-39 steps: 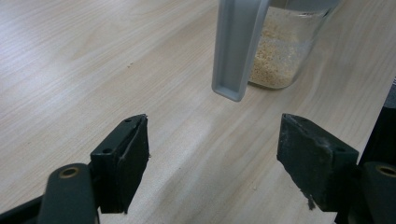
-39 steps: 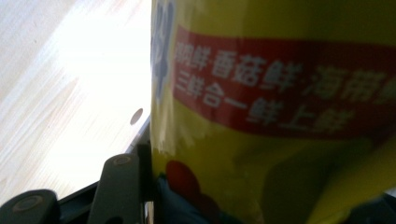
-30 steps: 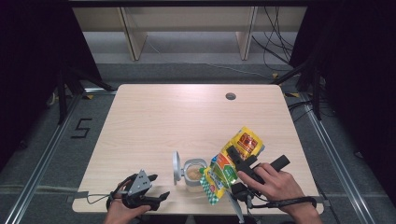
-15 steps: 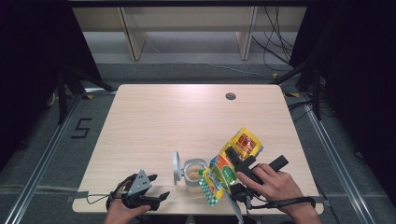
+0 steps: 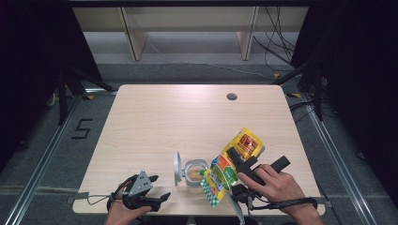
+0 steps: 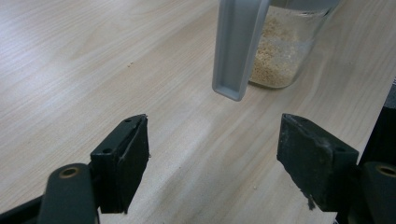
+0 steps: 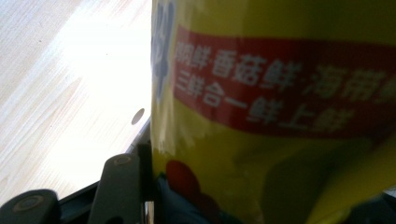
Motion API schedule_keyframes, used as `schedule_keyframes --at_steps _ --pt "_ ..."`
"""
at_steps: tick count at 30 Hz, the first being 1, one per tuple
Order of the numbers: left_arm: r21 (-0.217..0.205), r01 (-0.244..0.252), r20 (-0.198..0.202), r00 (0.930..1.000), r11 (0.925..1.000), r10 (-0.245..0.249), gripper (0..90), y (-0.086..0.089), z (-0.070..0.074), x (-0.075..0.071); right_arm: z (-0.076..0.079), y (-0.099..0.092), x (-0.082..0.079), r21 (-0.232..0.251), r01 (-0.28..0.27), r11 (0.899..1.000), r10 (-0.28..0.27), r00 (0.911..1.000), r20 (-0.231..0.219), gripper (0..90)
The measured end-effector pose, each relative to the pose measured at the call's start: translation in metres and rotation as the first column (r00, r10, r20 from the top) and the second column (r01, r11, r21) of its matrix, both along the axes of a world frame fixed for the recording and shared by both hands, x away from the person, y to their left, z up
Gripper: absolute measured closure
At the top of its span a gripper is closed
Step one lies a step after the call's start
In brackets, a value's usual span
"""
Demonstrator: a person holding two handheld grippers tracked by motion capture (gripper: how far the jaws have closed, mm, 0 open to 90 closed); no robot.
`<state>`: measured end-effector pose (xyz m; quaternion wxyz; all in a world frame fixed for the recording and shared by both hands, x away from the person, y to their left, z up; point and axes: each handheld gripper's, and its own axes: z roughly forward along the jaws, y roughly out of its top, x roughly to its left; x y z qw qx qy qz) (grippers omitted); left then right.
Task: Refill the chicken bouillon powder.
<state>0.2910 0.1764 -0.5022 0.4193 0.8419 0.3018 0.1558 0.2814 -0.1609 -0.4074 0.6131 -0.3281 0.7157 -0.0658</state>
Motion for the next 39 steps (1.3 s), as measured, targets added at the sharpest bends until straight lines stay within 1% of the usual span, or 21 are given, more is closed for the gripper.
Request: schedule_keyframes --at_steps 3,6,9,10,11,12,14,17,20,21,23,26,27,28,30,31,33,34,36,38,39 --pt "-0.018 -0.011 0.005 0.9999 0.9998 0.011 25.1 -0.0013 -0.0004 -0.0006 -0.0006 -0.0004 0.0004 0.0 0.003 1.0 -0.003 1.0 -0.001 49.4" --pt "0.005 -0.004 0.001 1.0 1.0 0.004 25.1 0.0006 0.0 0.0004 -0.0004 -0.0006 0.0007 0.0 0.006 1.0 -0.006 1.0 -0.003 49.4" --pt "0.009 0.011 0.01 0.9999 0.9999 -0.011 25.1 0.0006 0.0006 0.0006 -0.0005 -0.0009 0.0006 0.001 0.005 1.0 -0.005 1.0 -0.004 49.4" --pt "-0.004 -0.002 0.015 0.9999 1.0 0.002 25.1 -0.0007 0.0 0.0001 -0.0006 -0.001 0.0005 0.001 0.004 1.0 -0.004 1.0 -0.003 49.5" --pt "0.013 0.005 0.016 0.9999 0.9999 -0.005 25.1 0.0004 0.0007 0.0005 -0.0005 -0.0011 0.0005 0.001 0.004 1.0 -0.004 1.0 -0.003 49.4" --pt "-0.013 -0.004 0.012 0.9999 0.9999 0.004 25.1 -0.0011 -0.0002 -0.0001 -0.0003 -0.0011 0.0007 0.001 0.004 1.0 -0.004 1.0 -0.002 49.4" --pt "0.003 -0.004 -0.002 1.0 1.0 0.004 25.1 0.0005 -0.0001 0.0006 0.0004 -0.0012 0.0009 0.002 0.008 1.0 -0.008 1.0 0.0 49.4" --pt "0.002 -0.005 -0.004 1.0 1.0 0.005 25.1 0.0003 -0.0001 0.0002 0.0009 -0.0022 0.001 0.003 0.008 1.0 -0.008 1.0 0.001 49.5" --pt "0.012 0.004 0.018 0.9998 0.9999 -0.005 25.1 0.0004 0.0007 0.0006 0.001 -0.0024 0.0009 0.002 0.006 1.0 -0.006 1.0 0.003 49.5" --pt "-0.01 0.0 0.016 0.9999 1.0 0.001 25.1 -0.0007 -0.0001 0.0004 0.0013 -0.0022 0.0007 0.001 0.006 1.0 -0.006 1.0 0.005 49.5" --pt "-0.007 -0.005 -0.009 0.9999 1.0 0.005 25.1 0.0001 -0.0004 0.0002 0.0019 -0.0022 0.0004 0.005 0.008 1.0 -0.008 0.9999 0.007 49.5" --pt "0.002 -0.003 0.002 1.0 1.0 0.003 25.1 0.0002 0.0002 0.0 0.0015 -0.0023 0.0 0.002 0.009 1.0 -0.009 0.9999 0.006 49.4" --pt "-0.025 -0.014 0.005 0.9999 0.9996 0.014 25.1 -0.0018 -0.0006 -0.0009 0.0012 -0.0022 0.0003 0.002 0.006 1.0 -0.006 1.0 0.005 49.5" --pt "-0.012 -0.007 0.006 1.0 0.9999 0.007 25.1 -0.001 0.0001 -0.0007 0.001 -0.0022 0.0005 0.002 0.005 1.0 -0.005 1.0 0.003 49.5" --pt "-0.026 -0.013 0.005 0.9999 0.9996 0.013 25.1 -0.0018 -0.0005 -0.0008 0.001 -0.0022 0.0005 0.001 0.005 1.0 -0.005 1.0 0.004 49.5" --pt "-0.003 -0.005 -0.005 1.0 1.0 0.005 25.1 0.0002 -0.0004 0.0004 0.0016 -0.0024 0.0003 0.004 0.01 1.0 -0.01 0.9999 0.006 49.5" --pt "-0.005 -0.006 -0.009 0.9999 1.0 0.006 25.1 0.0002 -0.0005 0.0002 0.0023 -0.0024 0.0004 0.004 0.005 1.0 -0.005 0.9999 0.009 49.5" --pt "0.006 -0.005 0.002 1.0 1.0 0.005 25.1 0.0006 0.0 0.0004 0.0024 -0.0025 0.0003 0.002 0.006 1.0 -0.006 0.9999 0.009 49.5" --pt "-0.01 -0.006 0.007 1.0 0.9999 0.006 25.1 -0.0009 0.0 -0.0005 0.002 -0.0027 0.0002 0.0 0.007 1.0 -0.007 0.9999 0.01 49.5" --pt "-0.009 -0.007 0.009 0.9999 0.9999 0.007 25.1 -0.0007 -0.0002 0.0001 0.0022 -0.0025 0.0001 -0.001 0.007 1.0 -0.007 0.9999 0.009 49.5" --pt "-0.009 -0.009 -0.005 1.0 0.9999 0.009 25.1 -0.0004 -0.0005 0.0002 0.0023 -0.0024 0.0 0.001 0.007 1.0 -0.007 0.9999 0.01 49.5"
